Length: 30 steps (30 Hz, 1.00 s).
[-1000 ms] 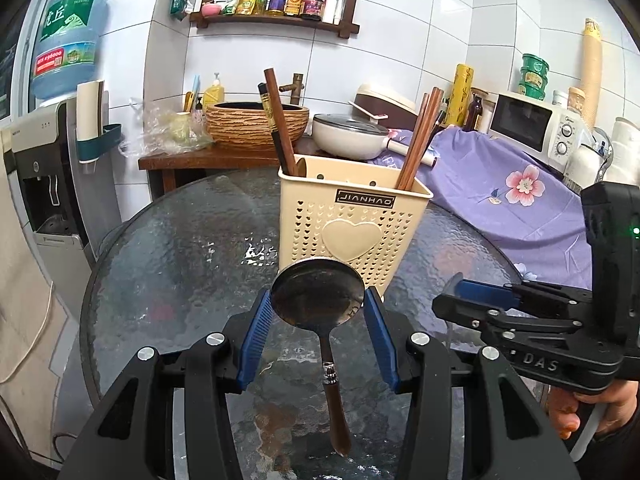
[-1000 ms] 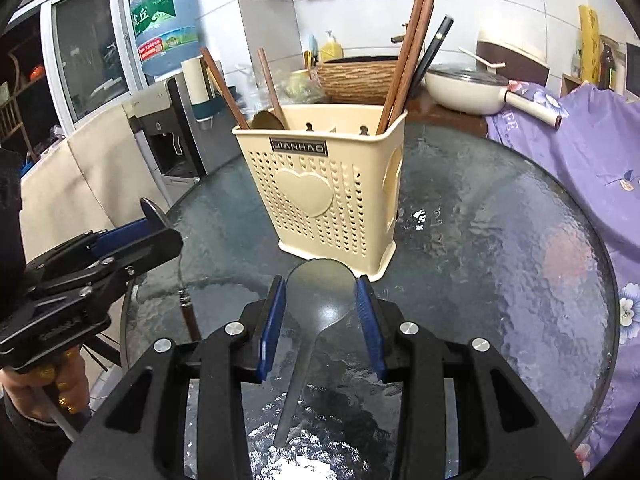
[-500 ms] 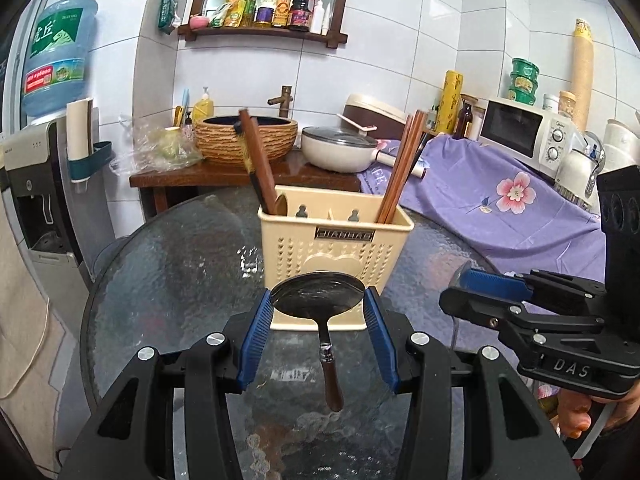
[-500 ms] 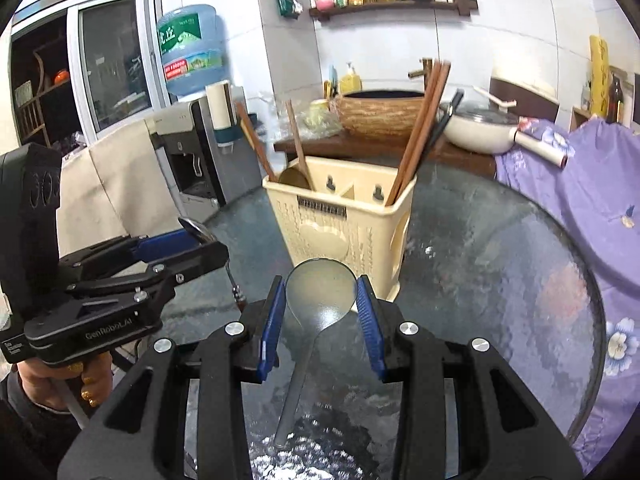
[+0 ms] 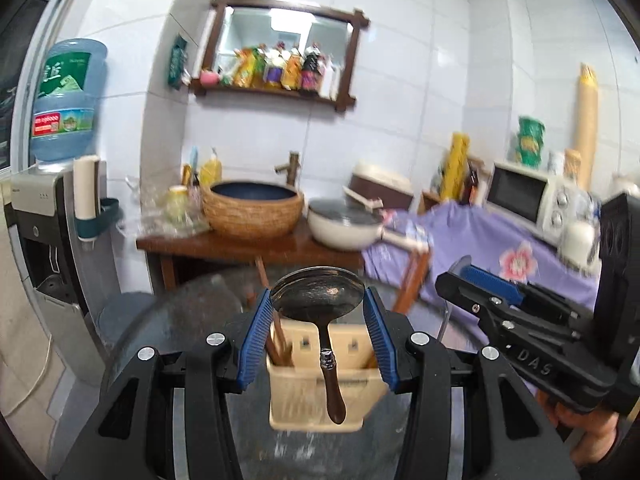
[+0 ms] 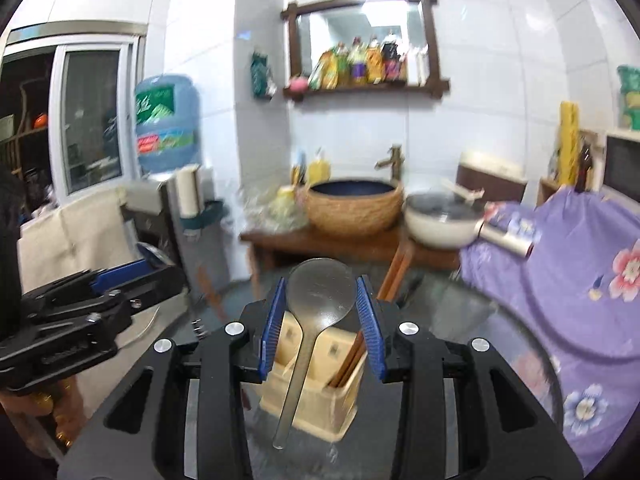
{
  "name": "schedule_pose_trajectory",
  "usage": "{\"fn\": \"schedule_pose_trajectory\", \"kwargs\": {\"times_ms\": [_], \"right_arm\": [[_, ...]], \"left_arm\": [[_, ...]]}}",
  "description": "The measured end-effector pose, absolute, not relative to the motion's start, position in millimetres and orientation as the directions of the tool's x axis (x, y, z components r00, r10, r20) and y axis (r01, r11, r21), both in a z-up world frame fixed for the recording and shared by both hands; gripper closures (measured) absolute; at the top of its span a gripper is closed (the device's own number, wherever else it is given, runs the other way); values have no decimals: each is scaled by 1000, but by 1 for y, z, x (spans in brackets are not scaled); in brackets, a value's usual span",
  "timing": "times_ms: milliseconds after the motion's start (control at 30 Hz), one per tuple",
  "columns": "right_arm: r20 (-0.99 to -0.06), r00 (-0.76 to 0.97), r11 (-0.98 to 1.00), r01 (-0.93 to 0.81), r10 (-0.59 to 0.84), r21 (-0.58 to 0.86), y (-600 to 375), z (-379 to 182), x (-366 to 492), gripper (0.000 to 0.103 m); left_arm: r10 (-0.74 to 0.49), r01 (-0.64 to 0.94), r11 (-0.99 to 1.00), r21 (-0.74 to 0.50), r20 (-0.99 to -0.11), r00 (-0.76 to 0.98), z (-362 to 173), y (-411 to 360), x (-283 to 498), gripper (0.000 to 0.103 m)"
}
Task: Organize utensils
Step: 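Lower both spoons into the holder and open both tools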
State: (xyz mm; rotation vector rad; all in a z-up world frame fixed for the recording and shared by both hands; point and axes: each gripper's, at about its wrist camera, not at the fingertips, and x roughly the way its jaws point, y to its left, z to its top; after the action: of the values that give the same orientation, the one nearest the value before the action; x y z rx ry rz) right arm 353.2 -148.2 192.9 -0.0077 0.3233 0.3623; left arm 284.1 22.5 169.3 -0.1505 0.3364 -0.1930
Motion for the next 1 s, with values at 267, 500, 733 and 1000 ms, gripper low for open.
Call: {"fn": "schedule_pose_trajectory", "kwargs": {"times_ms": [267,500,733,1000], "right_arm": [[-194,951,969,-249,242,-9,-139,209,383,66],[-216,954,971,-227,206,-74,-129,163,390,66],[-256,943,963,-247,212,-111,-129,128,386,66],[-318,916,951,-291,245,-107,-133,104,385,66]], "left_arm": [[-96,64,984,-164,-197,976,186,16,311,57],[-105,80,990,-117,-229,968,146,2,322,57],[-140,111,987,-116,-279,950,122,5,324,57],[-166,147,986,-80,-339,926,104,5,331,57]]}}
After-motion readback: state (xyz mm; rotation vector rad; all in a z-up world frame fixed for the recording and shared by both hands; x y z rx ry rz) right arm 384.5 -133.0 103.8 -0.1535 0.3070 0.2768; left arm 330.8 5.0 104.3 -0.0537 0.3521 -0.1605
